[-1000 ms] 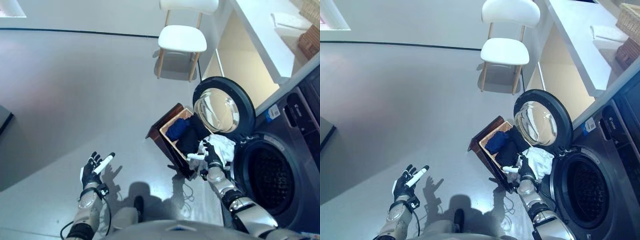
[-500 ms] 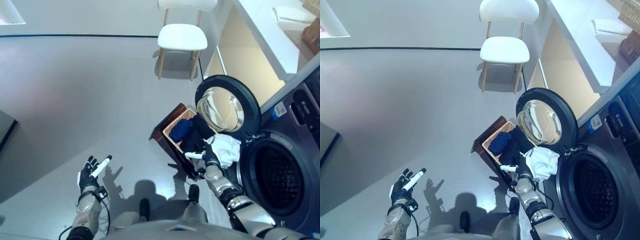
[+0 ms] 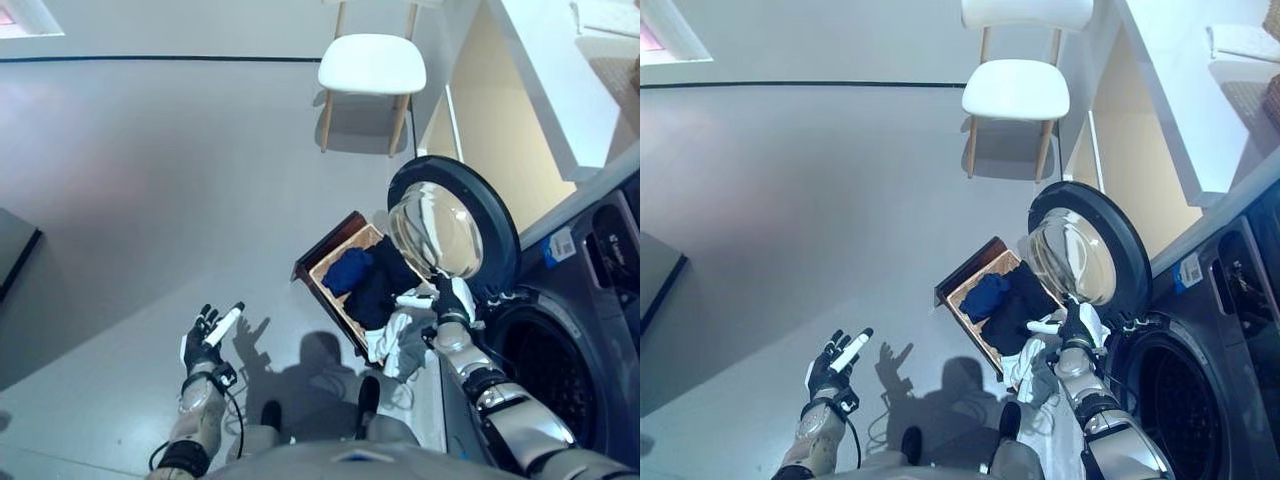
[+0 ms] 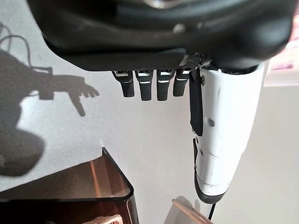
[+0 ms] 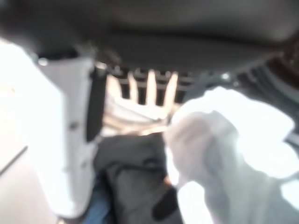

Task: Pick up the clothes and place them into the washing machine

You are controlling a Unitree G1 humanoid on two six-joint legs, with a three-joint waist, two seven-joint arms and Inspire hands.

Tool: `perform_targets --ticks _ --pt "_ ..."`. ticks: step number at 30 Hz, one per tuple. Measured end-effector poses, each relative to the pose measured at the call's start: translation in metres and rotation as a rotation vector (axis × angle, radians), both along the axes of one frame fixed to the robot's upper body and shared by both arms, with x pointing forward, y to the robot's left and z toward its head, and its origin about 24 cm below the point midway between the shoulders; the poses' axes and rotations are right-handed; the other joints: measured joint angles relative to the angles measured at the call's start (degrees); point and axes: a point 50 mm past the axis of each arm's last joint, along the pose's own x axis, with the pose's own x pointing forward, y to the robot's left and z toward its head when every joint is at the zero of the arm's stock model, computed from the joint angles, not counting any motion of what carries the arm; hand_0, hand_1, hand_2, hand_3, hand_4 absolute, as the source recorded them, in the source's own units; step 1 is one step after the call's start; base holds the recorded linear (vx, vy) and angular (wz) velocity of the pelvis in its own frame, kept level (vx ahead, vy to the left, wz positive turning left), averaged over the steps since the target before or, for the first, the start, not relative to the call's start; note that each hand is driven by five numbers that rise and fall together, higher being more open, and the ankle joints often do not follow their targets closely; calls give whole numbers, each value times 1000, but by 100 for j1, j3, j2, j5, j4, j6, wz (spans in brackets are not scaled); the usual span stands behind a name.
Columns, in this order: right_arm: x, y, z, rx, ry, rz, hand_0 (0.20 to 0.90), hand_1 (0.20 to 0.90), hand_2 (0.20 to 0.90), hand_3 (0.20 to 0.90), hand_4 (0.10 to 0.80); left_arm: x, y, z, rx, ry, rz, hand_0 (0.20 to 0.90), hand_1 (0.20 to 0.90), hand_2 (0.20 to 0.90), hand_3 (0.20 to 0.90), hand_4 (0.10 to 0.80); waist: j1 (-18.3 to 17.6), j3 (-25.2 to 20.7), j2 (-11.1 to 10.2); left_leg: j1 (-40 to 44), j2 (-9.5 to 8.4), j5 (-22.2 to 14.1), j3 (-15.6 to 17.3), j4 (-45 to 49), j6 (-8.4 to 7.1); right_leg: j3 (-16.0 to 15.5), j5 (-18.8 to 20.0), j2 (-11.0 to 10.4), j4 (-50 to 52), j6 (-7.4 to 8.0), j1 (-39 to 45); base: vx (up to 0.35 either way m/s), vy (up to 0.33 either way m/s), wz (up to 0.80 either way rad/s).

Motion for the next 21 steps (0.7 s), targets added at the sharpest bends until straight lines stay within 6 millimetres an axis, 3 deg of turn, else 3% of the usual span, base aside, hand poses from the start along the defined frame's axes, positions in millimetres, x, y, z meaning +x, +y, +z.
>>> perform_targets --ticks 1,6,11,14,15,16,17,19,21 --pt "-2 1 -3 -6 13 1 900 900 900 900 800 -2 0 -1 2 7 4 900 900 900 900 800 10 -20 58 -40 60 -25 8 111 -67 -29 -80 98 92 -52 -34 33 -155 -8" --pt "-9 2 -10 -39 47 -25 900 900 900 900 800 -3 -2 -3 11 24 -14 900 900 900 900 800 179 60 -92 -981 -174 108 67 1823 -322 207 -235 -167 271 -234 -97 24 13 -10" --pt "-5 -9 -3 -112 30 -64 900 900 900 900 800 2 -14 -2 7 21 -77 900 900 900 900 800 108 112 -51 -1101 -238 192 248 598 -283 416 -205 -304 430 -213 -511 0 159 -48" --pt "8 -19 10 -146 -8 -88 900 900 900 900 800 8 -21 2 -7 -8 -98 900 900 900 900 800 132 272 253 -1079 -285 225 489 318 -119 694 -73 -138 497 -92 -901 -32 277 -64" --pt "16 -18 18 -146 -40 -87 900 900 900 900 800 11 -21 5 -8 -25 -96 900 900 900 900 800 154 406 281 -1000 -367 464 526 196 285 827 -3 -158 665 -24 -1141 -113 157 -18" --pt "19 -18 21 -144 -57 -86 900 900 900 900 800 16 -20 9 -4 -45 -94 900 900 900 900 800 99 547 274 -988 -451 538 786 96 347 782 -24 -322 757 16 -1221 -223 205 -29" --pt "23 -15 25 -137 -76 -83 900 900 900 900 800 23 -17 16 10 -80 -96 900 900 900 900 800 2 724 213 -1020 -571 576 944 78 429 836 -22 -506 1028 158 -1344 -239 134 -29" --pt "30 -11 30 -133 -99 -82 900 900 900 900 800 35 -12 24 32 -120 -101 900 900 900 900 800 -27 920 213 -1120 -705 616 1094 44 508 935 27 -661 960 287 -1503 -104 9 -23" --pt "31 -11 31 -131 -102 -89 900 900 900 900 800 40 -10 29 41 -142 -85 900 900 900 900 800 -37 968 295 -1126 -748 654 1101 -129 505 969 177 -664 717 329 -1499 -2 -63 -14"
